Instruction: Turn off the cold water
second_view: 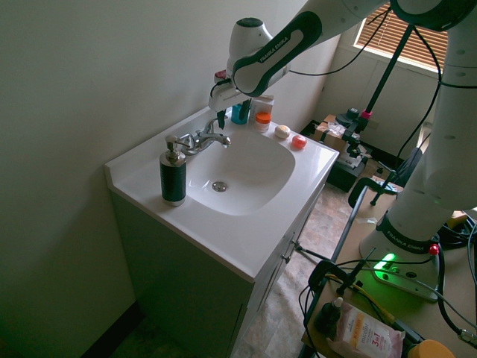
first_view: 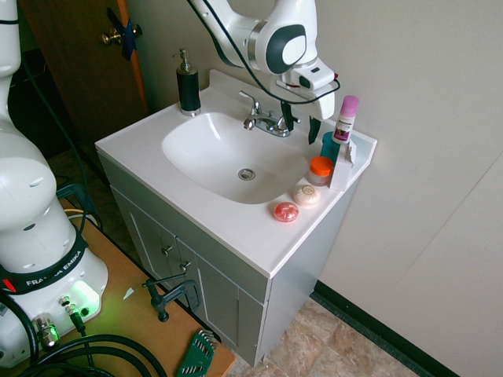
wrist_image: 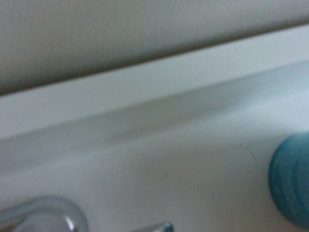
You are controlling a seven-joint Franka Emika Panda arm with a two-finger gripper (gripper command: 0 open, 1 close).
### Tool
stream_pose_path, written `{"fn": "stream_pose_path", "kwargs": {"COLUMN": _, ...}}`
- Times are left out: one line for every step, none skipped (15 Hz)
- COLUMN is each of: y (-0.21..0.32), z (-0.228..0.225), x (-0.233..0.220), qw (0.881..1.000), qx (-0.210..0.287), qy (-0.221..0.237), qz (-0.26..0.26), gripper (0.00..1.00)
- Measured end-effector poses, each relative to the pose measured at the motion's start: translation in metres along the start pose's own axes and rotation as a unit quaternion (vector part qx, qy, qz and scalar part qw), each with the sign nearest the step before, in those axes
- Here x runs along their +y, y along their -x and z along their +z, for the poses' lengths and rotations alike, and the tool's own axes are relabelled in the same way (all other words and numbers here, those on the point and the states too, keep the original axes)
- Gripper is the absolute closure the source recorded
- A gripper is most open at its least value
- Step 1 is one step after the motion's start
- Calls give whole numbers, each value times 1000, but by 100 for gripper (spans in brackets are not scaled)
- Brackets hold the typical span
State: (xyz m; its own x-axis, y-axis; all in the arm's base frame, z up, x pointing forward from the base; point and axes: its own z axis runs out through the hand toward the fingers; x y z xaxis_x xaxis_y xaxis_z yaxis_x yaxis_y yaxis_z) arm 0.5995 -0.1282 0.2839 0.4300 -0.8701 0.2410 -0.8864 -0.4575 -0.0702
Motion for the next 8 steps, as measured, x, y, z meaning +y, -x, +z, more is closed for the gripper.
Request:
{"fn": "stream_pose_path", "kwargs": {"y": -3, "z": 3, "x": -1, "qw": 1000, "qx": -1, "qy": 5, "qz": 0, "gripper": 0}}
{"fn": "stream_pose_path", "kwargs": {"y": -3, "z": 3, "x": -2, "qw": 1000, "qx": -2, "qy": 9, "qz": 0, "gripper": 0}}
{"fn": "stream_pose_path", "kwargs": {"y": -3, "z": 2, "x": -2, "qw": 1000, "qx": -6, "qy": 12, "qz": 1, "gripper": 0}}
{"fn": "stream_pose_path", "kwargs": {"y": -1, "z": -1, "x": -2, "qw": 1000, "qx": -10, "qy": 12, "qz": 4, "gripper": 0}}
{"fn": "stream_pose_path", "kwargs": {"y": 5, "z": -6, "x": 0, "qw": 1000, "qx": -16, "qy": 11, "qz": 4, "gripper": 0}}
{"fn": "stream_pose_path", "kwargs": {"y": 14, "z": -10, "x": 8, "qw": 1000, "qx": -26, "qy": 12, "qz": 1, "gripper": 0}}
{"fn": "stream_pose_path", "kwargs": {"y": 26, "z": -15, "x": 20, "qw": 999, "qx": -40, "qy": 15, "qz": -3, "gripper": 0}}
{"fn": "stream_pose_path", "kwargs": {"y": 39, "z": -21, "x": 34, "qw": 998, "qx": -56, "qy": 17, "qz": -10, "gripper": 0}}
